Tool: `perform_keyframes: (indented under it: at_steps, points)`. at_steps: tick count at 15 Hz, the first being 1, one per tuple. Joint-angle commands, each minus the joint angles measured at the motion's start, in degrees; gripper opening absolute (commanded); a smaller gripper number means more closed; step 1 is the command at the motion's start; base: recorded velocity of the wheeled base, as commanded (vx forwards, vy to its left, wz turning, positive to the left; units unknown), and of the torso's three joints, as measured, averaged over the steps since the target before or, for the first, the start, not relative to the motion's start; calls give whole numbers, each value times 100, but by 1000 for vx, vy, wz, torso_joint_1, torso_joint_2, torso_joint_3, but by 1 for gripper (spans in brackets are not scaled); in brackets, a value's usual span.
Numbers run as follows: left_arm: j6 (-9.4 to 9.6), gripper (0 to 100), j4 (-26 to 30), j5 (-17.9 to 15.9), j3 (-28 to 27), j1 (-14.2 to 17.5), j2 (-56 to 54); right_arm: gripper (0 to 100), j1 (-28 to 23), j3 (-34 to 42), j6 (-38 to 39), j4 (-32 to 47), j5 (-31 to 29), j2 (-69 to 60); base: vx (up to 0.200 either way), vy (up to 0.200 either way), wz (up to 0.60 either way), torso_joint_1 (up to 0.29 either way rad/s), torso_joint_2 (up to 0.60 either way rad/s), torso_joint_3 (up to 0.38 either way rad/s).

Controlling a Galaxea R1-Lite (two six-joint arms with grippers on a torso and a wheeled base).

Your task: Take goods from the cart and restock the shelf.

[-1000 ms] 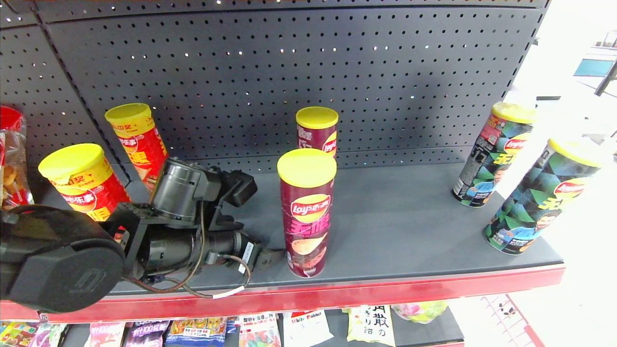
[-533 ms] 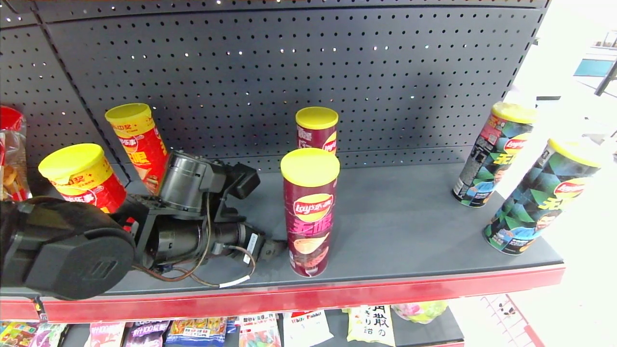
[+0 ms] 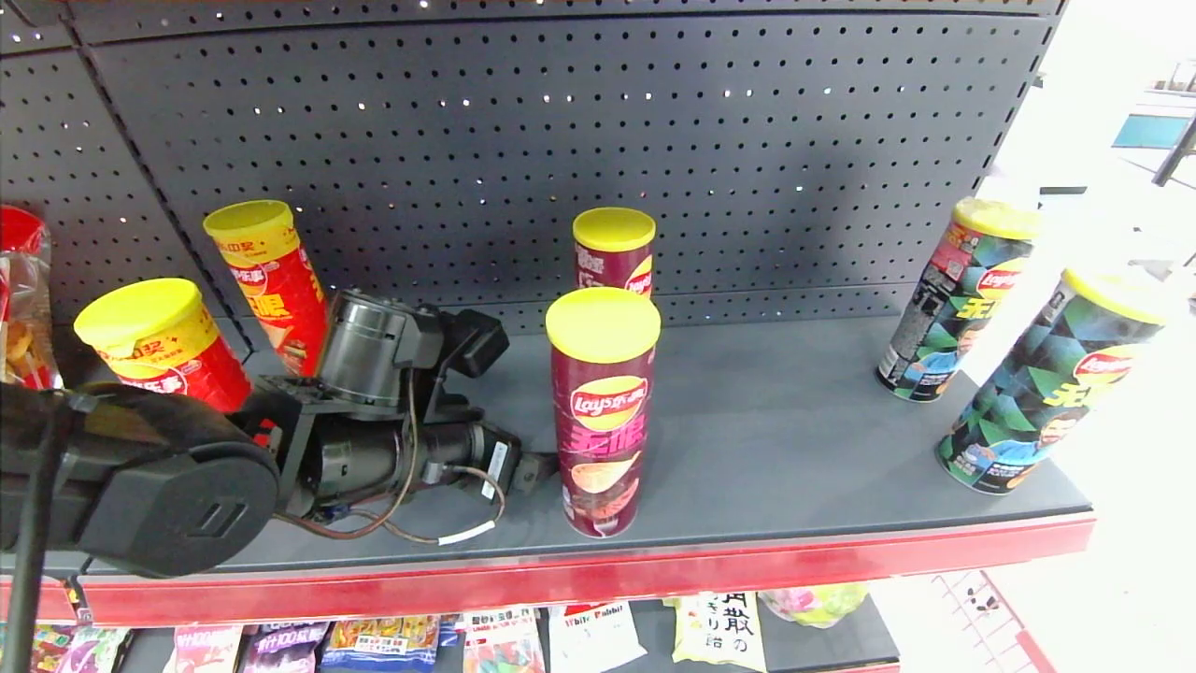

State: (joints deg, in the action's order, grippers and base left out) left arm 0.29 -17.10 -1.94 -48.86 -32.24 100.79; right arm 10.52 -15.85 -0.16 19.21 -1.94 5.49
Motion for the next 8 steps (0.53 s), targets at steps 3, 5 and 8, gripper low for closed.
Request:
perform_keyframes:
  at_steps: [3,5,8]
  points:
    - [6,100,-21,9,34,-1,63,100,3,12,-2,4,0,14,0,0,0,0,0,0]
    - [6,100,-21,18,52,8,55,100,3,12,-2,4,0,14,0,0,0,0,0,0]
    - [67,100,-21,44,333,157,-77,100,3,3,7,4,0,14,0,0,0,0,0,0]
